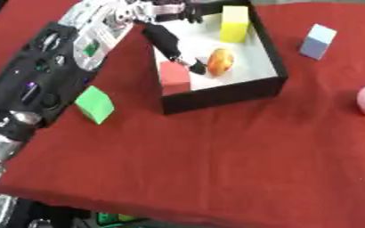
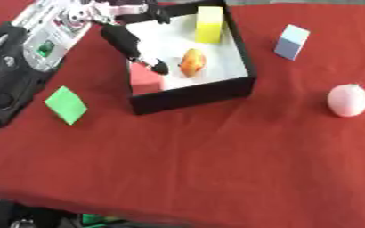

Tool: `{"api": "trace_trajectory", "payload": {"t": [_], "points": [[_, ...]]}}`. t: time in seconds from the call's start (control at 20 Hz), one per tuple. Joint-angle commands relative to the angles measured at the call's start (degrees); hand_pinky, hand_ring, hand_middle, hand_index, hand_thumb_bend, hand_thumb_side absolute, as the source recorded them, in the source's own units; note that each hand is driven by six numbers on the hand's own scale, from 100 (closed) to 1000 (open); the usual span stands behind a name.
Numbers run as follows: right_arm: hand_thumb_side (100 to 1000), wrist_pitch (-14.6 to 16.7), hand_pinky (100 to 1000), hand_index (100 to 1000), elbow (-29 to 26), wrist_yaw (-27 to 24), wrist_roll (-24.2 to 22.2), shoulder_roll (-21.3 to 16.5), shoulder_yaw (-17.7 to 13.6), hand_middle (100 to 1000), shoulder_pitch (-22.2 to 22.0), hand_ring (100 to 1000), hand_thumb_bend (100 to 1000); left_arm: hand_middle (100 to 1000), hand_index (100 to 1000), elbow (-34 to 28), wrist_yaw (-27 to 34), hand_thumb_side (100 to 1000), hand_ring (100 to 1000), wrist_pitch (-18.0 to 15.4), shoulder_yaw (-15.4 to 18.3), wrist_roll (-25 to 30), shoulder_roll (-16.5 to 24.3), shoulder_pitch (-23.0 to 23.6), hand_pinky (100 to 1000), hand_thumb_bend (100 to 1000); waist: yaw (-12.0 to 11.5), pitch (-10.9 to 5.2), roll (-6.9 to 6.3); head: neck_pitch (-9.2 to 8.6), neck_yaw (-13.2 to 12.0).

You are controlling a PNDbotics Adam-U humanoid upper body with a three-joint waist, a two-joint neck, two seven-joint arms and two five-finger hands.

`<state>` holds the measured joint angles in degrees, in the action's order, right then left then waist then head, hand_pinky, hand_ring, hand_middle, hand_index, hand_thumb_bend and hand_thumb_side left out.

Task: Pick up objects on the table and place them in the box.

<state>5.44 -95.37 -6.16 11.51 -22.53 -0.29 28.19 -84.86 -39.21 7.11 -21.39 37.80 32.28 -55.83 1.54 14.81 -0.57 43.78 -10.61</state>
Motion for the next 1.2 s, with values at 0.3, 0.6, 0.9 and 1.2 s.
{"api": "trace_trajectory", "payload": {"t": [0.3,0.6,0.9,1.2], "points": [[402,0.01,810,896,-1.44,0.16,0.41,-2.83,-0.57,844,-0.31,826,100,758,857,-10.36,14.5,560,813,6.96,11.38,-4.28,16.45,3.14,747,530,-1.04,-1.81,-0.08,0.33,1.39],[401,-0.1,810,896,-1.56,0.4,0.4,-3.68,-0.57,844,-0.5,826,100,787,878,-10.95,18.64,509,850,7.14,16.78,-3.4,28.36,12.37,792,603,-1.15,-1.53,-0.25,0.33,1.16],[399,-0.13,809,896,-1.71,0.49,0.44,-3.76,-0.57,844,-0.3,826,100,797,867,-9.55,18.32,391,867,6.46,19.17,-2.64,32.49,19.07,810,684,-0.81,-1.2,-0.18,-0.64,3.46],[396,-0.23,809,896,-1.85,0.6,0.52,-3.97,-0.56,845,0.04,826,100,790,828,-10.17,13.02,100,904,-0.35,17.9,1.41,34.3,21.18,892,949,-0.21,-0.73,-0.1,-1.77,3.86]]}}
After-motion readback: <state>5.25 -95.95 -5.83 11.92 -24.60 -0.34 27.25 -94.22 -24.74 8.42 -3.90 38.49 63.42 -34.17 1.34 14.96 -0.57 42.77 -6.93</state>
